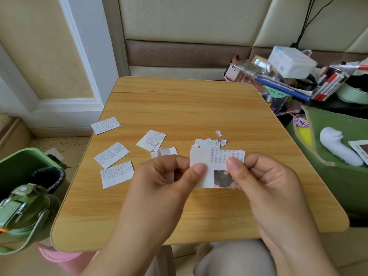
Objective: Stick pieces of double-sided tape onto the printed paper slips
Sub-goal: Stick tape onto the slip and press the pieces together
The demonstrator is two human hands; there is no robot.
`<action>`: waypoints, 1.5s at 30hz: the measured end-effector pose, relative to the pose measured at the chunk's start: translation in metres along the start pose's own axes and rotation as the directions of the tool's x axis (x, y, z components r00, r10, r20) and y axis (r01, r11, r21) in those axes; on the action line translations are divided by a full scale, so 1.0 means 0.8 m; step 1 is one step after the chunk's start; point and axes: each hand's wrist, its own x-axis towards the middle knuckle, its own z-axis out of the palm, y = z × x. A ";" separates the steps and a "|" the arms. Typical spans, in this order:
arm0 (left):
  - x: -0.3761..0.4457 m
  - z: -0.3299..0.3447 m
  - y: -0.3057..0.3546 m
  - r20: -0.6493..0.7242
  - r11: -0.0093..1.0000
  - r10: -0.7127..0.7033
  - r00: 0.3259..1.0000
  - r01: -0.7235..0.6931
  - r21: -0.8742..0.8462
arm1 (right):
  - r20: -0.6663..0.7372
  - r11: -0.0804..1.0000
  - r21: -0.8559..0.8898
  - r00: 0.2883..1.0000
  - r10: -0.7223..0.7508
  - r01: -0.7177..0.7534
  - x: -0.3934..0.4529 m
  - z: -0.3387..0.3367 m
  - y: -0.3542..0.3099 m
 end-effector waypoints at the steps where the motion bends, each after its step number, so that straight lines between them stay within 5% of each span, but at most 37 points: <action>1: 0.000 0.000 0.000 0.001 1.000 -0.003 1.000 0.003 0.002 | -0.001 1.000 0.001 1.000 0.003 -0.003 0.000 0.000 0.000; 26: -0.002 0.000 0.001 0.001 0.996 -0.050 0.999 0.050 -0.078 | 0.003 0.998 -0.059 1.000 -0.018 0.018 0.000 0.000 -0.001; 36: 0.000 -0.003 0.003 -0.056 1.000 -0.008 0.998 0.009 0.012 | 0.024 1.000 -0.030 1.000 -0.003 0.004 -0.001 0.001 -0.009; 45: 0.003 -0.007 -0.001 0.024 0.996 -0.051 0.998 0.052 -0.073 | 0.020 0.996 -0.079 0.999 -0.026 0.027 -0.002 0.003 -0.011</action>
